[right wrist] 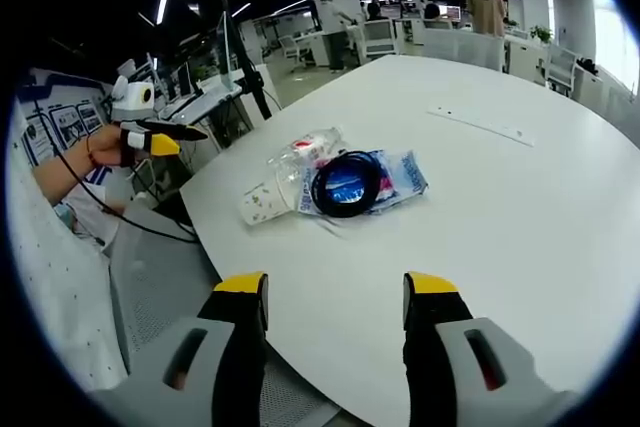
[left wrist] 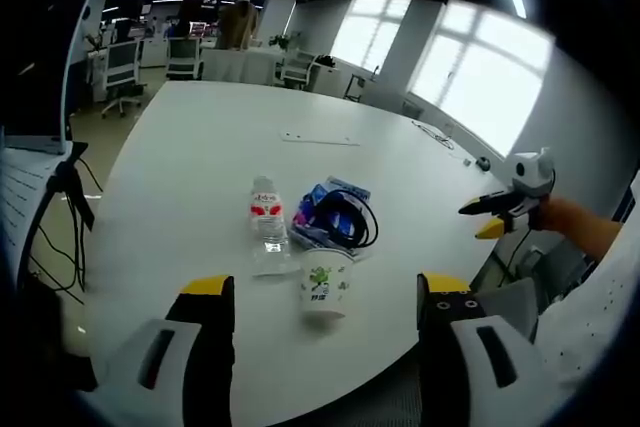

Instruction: Arrange the tabletop items into an orderly group along one side of the table until the central work area is clear of visible clutter.

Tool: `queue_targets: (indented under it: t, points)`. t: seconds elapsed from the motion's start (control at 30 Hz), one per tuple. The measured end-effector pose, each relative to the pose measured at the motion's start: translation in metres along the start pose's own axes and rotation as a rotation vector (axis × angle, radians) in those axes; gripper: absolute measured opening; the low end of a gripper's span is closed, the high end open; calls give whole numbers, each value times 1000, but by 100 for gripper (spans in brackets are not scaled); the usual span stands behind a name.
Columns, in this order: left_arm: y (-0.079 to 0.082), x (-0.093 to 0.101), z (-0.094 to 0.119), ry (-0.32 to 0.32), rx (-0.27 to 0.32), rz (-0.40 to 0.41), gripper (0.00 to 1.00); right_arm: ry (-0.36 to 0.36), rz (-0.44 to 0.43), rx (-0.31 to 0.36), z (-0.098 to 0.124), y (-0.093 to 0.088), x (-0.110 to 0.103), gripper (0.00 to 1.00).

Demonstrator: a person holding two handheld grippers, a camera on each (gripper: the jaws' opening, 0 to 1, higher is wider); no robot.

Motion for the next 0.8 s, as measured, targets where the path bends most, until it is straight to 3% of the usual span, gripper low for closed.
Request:
queue_targets:
  t: [0.8]
  points:
    - [4, 1, -3, -3, 3, -2, 75, -8, 0, 1, -1, 4, 5, 53]
Point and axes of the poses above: the point that each gripper's makers call its tool centre point, and the gripper's own axes: z roughly backward along the fingers, x roughly to its right, y roughly out of its top, the point moved 6 cm from there along z, roughly backward along the fingers, and after that the axes turned 13 degrees about -x, right-handed, at the moved point
